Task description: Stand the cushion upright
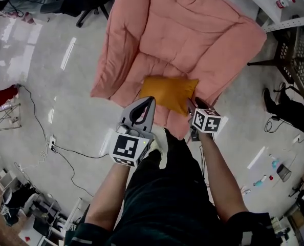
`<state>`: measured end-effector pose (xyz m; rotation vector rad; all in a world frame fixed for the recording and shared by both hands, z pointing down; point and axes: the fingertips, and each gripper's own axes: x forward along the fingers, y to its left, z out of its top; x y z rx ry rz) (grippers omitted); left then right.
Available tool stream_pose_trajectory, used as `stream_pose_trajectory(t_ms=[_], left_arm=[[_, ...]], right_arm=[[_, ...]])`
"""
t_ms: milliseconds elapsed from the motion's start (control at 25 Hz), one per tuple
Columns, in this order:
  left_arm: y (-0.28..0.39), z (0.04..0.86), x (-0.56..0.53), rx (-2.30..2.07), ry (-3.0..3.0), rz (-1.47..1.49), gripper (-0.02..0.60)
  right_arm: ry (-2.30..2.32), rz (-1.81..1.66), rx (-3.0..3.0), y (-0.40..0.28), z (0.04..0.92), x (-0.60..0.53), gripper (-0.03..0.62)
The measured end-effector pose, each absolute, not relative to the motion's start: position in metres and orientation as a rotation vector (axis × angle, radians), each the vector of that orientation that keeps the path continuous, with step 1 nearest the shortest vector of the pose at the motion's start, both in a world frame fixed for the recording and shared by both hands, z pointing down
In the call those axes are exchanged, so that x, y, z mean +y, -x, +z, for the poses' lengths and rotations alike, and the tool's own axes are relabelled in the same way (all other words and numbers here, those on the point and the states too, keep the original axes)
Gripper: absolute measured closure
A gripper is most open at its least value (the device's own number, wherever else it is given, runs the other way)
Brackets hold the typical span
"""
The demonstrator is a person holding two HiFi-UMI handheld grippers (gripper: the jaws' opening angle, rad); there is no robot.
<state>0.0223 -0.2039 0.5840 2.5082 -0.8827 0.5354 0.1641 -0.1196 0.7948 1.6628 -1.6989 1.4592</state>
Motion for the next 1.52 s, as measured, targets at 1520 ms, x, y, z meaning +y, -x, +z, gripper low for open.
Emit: stream_pose_trajectory(t_ms=[1520], left_arm=[[-0.001, 0.597, -0.215, -0.988, -2.399, 0.598, 0.575]], right_arm=[[-1.469, 1.642, -1.658, -0.130, 0.851, -0.133, 0.531]])
